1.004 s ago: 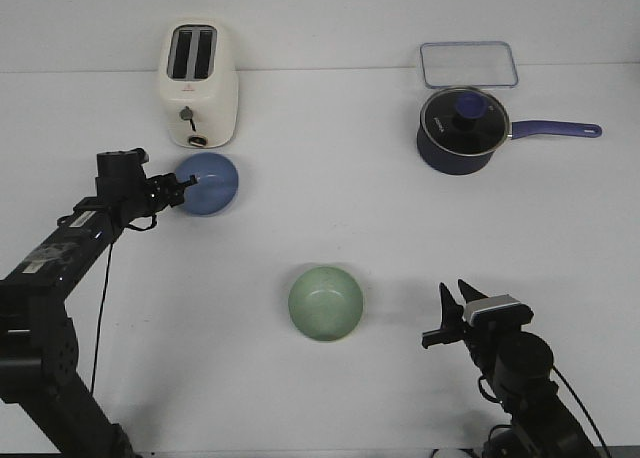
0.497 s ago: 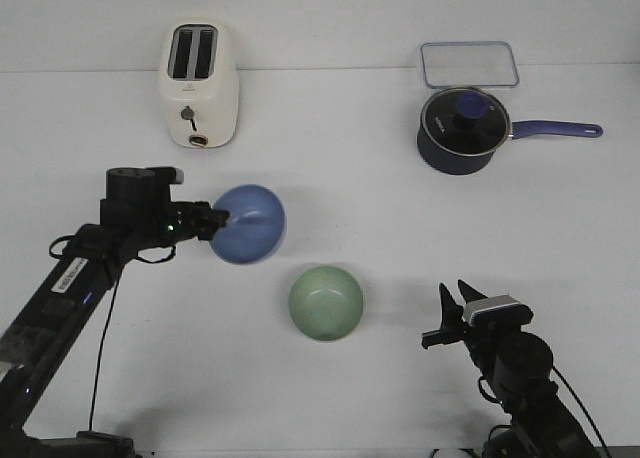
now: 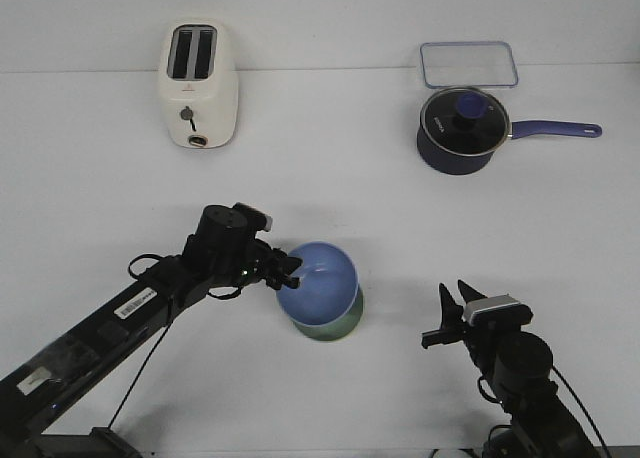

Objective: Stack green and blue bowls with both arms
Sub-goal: 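Carry the blue bowl over the green bowl and lower it inside, then release the blue bowl and withdraw the left gripper toward the robot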

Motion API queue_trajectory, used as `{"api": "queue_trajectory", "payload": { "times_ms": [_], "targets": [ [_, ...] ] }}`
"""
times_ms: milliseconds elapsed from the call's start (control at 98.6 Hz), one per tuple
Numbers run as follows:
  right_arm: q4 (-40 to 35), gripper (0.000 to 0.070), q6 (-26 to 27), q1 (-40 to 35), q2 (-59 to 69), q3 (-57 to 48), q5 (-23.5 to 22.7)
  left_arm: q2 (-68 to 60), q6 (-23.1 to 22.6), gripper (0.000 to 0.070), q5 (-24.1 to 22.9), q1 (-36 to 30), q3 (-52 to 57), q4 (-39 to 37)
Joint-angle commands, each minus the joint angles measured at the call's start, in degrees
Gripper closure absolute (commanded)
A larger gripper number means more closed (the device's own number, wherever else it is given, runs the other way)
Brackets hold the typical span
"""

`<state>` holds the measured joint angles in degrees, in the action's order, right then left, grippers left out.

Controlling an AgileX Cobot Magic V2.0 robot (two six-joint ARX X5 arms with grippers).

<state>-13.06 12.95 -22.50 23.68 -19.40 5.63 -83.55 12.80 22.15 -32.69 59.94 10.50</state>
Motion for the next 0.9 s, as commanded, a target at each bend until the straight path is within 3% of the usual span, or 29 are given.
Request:
{"api": "queue_trajectory", "payload": {
  "times_ms": [0, 122, 264, 314, 578, 669, 740, 771, 892],
  "targets": [
    [0.4, 0.0494, 0.7, -0.3, 0.1, 0.0, 0.0, -1.2, -0.1, 0.0684, -0.1, -1.3, 0.5, -1.3],
    [0.3, 0.0494, 0.7, -0.3, 0.1, 0.0, 0.0, -1.8, -0.2, 0.0658, -0.2, -2.1, 0.5, -1.4],
    [0.2, 0.0494, 0.8, -0.3, 0.1, 0.0, 0.0, -1.8, -0.1, 0.0394, -0.1, -2.1, 0.5, -1.1],
    [0.2, 0.0494, 0.8, -0.3, 0.1, 0.0, 0.0, -1.8, -0.1, 0.0358, -0.1, -2.1, 0.5, -0.8],
    [0.2, 0.0494, 0.7, -0.3, 0.0, 0.0, 0.7, 1.9, -0.7, 0.0379, -0.9, 1.7, 0.6, 0.0],
    [0.2, 0.0514, 0.7, -0.3, 0.0, 0.0, 0.9, 5.4, -2.2, 0.0519, -4.5, 4.5, 0.6, 0.6],
    [0.2, 0.0639, 0.7, -0.3, 0.0, 0.0, 0.9, 9.0, -4.4, 0.07, -7.9, 6.8, 0.6, 1.4],
    [0.2, 0.07, 0.7, -0.3, -0.1, 0.0, 0.9, 10.5, -5.4, 0.0684, -9.6, 7.9, 0.6, 1.7],
    [0.2, 0.07, 1.9, -0.3, -2.0, 0.0, 1.0, 17.6, -9.2, 0.0687, -15.4, 12.3, -0.1, 3.2]
  ]
}}
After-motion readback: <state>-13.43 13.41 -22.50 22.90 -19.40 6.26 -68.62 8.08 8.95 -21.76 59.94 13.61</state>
